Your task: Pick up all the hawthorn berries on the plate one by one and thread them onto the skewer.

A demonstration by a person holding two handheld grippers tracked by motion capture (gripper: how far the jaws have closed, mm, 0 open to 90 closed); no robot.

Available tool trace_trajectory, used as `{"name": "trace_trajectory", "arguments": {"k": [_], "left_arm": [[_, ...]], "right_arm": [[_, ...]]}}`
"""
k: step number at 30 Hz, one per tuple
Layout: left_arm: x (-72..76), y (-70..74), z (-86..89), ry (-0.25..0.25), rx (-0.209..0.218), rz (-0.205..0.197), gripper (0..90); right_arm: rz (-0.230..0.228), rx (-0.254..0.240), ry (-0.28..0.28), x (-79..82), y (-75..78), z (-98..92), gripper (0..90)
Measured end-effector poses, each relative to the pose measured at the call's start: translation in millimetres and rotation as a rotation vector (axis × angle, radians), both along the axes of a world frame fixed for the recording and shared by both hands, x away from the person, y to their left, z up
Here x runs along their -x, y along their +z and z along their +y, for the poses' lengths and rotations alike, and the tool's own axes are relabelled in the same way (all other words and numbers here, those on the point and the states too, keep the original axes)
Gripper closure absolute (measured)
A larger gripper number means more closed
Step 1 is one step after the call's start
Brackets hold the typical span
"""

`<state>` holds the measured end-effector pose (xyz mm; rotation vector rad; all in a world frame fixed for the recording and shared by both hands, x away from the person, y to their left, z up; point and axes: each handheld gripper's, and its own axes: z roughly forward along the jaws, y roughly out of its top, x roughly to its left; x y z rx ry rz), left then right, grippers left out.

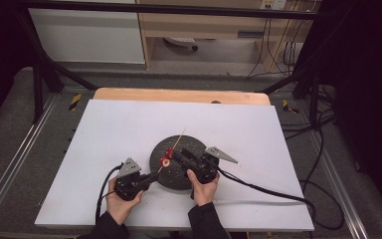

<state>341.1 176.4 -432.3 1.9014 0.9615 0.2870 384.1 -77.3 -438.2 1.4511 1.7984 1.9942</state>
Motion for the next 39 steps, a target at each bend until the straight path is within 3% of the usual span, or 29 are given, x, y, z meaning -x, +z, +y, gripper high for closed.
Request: {"name": "trace_trajectory", "arguments": {"k": [8,13,21,26,39], "left_arm": [[2.4,1.7,14.8,-0.027,-0.044,-0.008,88.6],[2.6,5.8,25.3,-0.03,-0.049,-0.011,88.6],[6.6,3.9,46.2,-0.04,-0.1,-0.004,88.6],[8.3,2.4,60.2,-0.031,-0.121,-0.005,88.6],[13.3,-2.9,82.1,-0.023,-0.143,0.009,88.5]], "right_arm": [[0.032,0.177,0.032,-4.4,3.0,-28.7,18.6],[0.04,0.272,0.07,-7.1,6.5,-36.0,11.0],[0.048,0.368,0.132,-10.3,16.8,-46.3,7.2],[0.077,0.417,0.154,-13.6,20.6,-48.2,5.5],[0.108,0.584,0.253,-27.5,33.5,-28.6,5.8]]}}
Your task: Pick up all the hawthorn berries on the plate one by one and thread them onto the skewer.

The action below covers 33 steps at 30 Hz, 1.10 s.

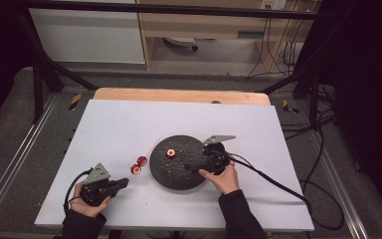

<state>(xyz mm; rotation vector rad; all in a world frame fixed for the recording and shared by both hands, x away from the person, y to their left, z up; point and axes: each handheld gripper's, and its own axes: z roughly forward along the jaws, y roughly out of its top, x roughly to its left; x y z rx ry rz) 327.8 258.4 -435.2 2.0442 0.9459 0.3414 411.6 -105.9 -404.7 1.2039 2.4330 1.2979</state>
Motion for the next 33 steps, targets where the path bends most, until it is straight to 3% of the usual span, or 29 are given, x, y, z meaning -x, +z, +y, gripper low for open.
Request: {"name": "trace_trajectory", "arguments": {"k": [6,17,33], "left_arm": [[-1.4,-1.8,-0.1,-0.002,-0.008,0.006,88.5],[-3.0,-1.3,1.2,0.005,-0.003,0.009,88.5],[-4.8,-2.1,3.8,0.018,0.002,0.013,88.5]], "right_arm": [[0.015,0.051,0.034,-9.5,2.6,12.7,5.7],[0.044,0.08,0.065,-26.6,-1.6,39.2,5.7],[0.061,0.186,0.116,-50.4,-0.7,68.9,10.0]]}}
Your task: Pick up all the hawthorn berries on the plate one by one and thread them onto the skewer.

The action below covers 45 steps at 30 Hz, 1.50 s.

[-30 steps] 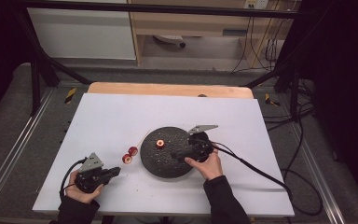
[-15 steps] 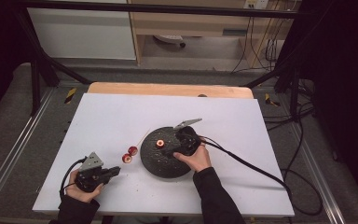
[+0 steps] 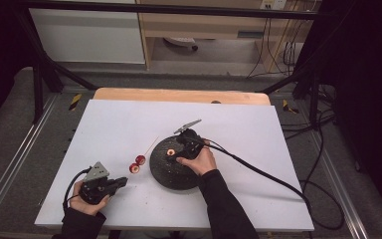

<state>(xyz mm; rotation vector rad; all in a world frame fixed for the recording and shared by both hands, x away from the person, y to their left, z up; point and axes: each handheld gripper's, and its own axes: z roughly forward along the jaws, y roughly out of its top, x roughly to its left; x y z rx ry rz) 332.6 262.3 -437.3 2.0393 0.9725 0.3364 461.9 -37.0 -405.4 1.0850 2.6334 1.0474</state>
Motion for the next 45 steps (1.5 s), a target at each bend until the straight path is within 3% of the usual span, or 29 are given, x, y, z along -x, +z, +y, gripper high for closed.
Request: {"name": "trace_trajectory", "arguments": {"k": [5,11,22,24,35,45], "left_arm": [[-0.1,-0.1,0.5,0.002,0.002,0.001,88.5],[-0.3,-0.2,0.3,0.001,0.0,0.001,88.5],[-0.5,-0.7,-0.1,-0.003,-0.002,0.002,88.5],[-0.5,-0.8,0.0,-0.002,-0.002,0.002,88.5],[-0.5,-1.0,-0.3,-0.005,-0.004,0.002,88.5],[-0.5,-1.2,-0.7,-0.007,-0.005,0.002,88.5]], "right_arm": [[0.018,0.049,0.01,-8.1,-1.9,9.6,14.3],[0.019,0.107,0.049,-17.3,-5.9,16.6,26.6],[0.068,0.12,0.096,-26.1,-10.3,20.5,44.5],[0.065,0.149,0.098,-26.3,-10.6,22.4,46.5],[0.055,0.169,0.144,-26.1,-11.9,28.4,61.9],[0.066,0.175,0.142,-27.3,-11.8,27.9,62.3]]}}
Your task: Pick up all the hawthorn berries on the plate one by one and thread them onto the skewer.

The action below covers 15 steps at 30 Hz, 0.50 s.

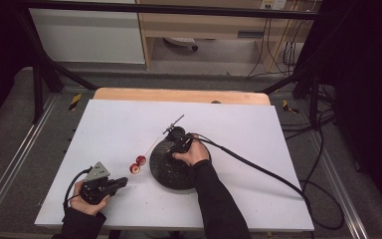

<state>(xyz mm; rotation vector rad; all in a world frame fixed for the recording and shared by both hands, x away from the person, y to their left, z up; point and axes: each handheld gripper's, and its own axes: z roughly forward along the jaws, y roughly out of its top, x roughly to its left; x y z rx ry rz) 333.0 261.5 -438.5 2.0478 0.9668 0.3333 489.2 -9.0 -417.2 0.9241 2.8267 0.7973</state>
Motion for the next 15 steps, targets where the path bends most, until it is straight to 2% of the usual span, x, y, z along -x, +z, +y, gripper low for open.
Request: {"name": "trace_trajectory", "arguments": {"k": [9,15], "left_arm": [[0.3,0.0,-0.1,-0.001,0.001,-0.001,88.5],[0.8,0.1,-0.5,-0.002,0.001,-0.002,88.5]], "right_arm": [[0.018,-0.008,-0.024,0.0,1.3,-0.2,63.2],[0.013,-0.029,-0.045,4.1,10.6,-2.7,63.3]]}}
